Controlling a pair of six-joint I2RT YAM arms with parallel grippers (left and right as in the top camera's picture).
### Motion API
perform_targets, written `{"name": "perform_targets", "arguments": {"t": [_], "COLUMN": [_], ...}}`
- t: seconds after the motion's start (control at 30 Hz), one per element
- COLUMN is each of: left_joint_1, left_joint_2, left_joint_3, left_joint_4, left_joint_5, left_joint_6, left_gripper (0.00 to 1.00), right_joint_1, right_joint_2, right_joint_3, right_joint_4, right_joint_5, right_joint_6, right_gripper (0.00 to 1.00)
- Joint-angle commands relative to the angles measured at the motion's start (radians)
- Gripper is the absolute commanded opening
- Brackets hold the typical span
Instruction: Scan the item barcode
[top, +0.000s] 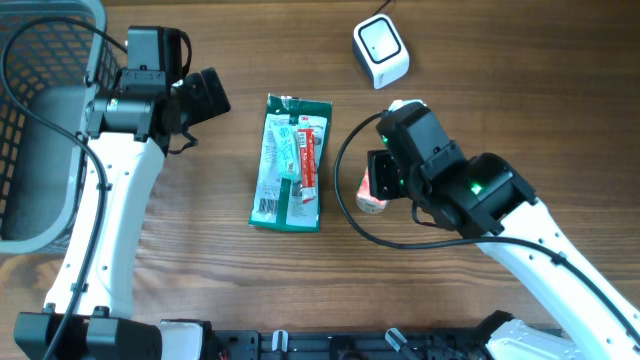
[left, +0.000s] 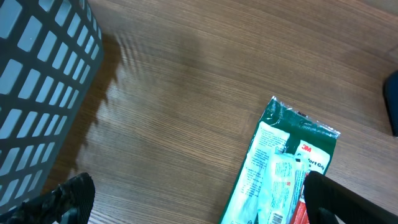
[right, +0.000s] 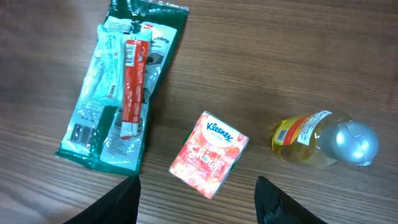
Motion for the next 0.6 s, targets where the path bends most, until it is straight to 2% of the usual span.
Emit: {"name": "perform_targets", "arguments": {"t": [0.0, 0.33, 0.57], "left_joint_1": [0.005, 0.005, 0.005], "left_joint_2": [0.003, 0.003, 0.003], "left_joint_3": [0.008, 0.008, 0.008], "left_joint_4": [0.002, 0.002, 0.002], "left_joint_5": [0.009, 0.009, 0.009], "left_joint_6": [0.013, 0.013, 0.013], "left_gripper": [1.0, 1.0, 1.0], "right_joint_1": [0.004, 0.0, -0.045], "right_joint_2": [0.006, 0.006, 0.006], "right_joint_3": [0.009, 0.009, 0.009], "right_joint_4": [0.003, -0.021, -0.079], "right_joint_5": [0.04, 0.121, 0.171], "right_joint_6": [0.013, 0.018, 0.069], "right_gripper": [0.62, 0.64, 0.73]}}
